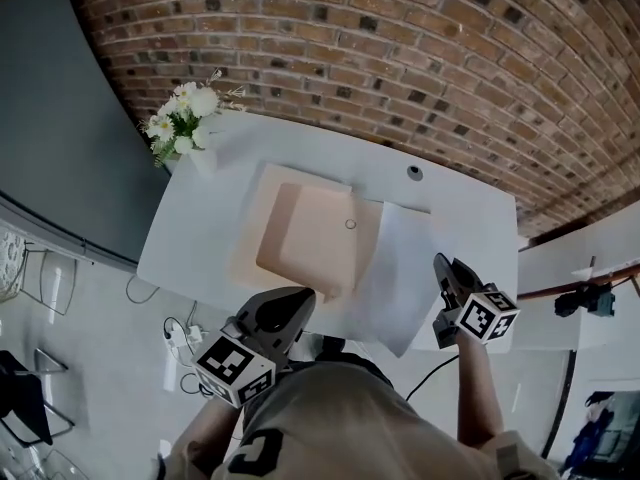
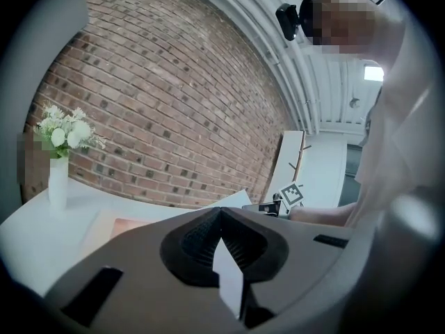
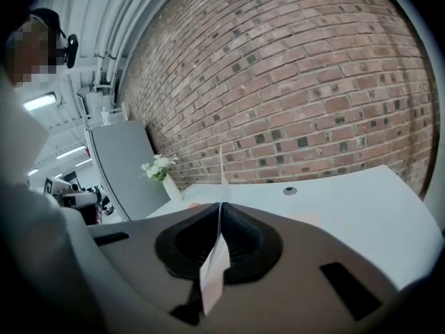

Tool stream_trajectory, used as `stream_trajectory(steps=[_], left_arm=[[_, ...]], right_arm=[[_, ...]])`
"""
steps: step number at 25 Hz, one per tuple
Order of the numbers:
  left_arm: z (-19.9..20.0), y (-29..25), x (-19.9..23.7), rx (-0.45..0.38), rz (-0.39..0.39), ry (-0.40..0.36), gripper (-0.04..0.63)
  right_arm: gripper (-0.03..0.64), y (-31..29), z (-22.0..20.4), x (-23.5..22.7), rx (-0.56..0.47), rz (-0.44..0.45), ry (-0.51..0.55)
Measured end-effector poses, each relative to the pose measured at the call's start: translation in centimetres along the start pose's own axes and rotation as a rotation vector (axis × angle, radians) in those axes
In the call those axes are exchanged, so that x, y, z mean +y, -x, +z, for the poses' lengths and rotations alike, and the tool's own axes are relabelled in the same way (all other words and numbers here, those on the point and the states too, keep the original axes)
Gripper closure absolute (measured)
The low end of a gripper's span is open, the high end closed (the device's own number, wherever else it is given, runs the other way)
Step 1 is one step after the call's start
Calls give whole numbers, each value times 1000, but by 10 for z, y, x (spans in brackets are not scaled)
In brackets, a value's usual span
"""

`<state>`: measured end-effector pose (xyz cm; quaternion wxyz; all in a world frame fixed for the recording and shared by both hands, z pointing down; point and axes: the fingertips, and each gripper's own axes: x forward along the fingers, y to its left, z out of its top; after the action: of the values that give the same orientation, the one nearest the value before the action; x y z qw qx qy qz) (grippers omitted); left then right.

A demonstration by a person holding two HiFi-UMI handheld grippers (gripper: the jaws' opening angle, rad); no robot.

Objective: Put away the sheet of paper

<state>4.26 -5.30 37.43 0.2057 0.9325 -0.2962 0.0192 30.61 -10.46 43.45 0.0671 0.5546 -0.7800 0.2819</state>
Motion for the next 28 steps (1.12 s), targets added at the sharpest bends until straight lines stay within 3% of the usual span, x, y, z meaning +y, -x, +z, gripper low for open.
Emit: stream_trajectory(steps=[7, 21, 28], left_arm=[[-5, -27, -12, 42, 55, -13, 581], [-15, -58, -39, 107, 196, -51, 581], [-15, -56, -27, 111, 201, -55, 581]], right_arm=[[594, -15, -4, -41, 28, -32, 75], [594, -36, -18, -79, 15, 31, 62], [594, -44, -17, -76, 5, 15, 114]])
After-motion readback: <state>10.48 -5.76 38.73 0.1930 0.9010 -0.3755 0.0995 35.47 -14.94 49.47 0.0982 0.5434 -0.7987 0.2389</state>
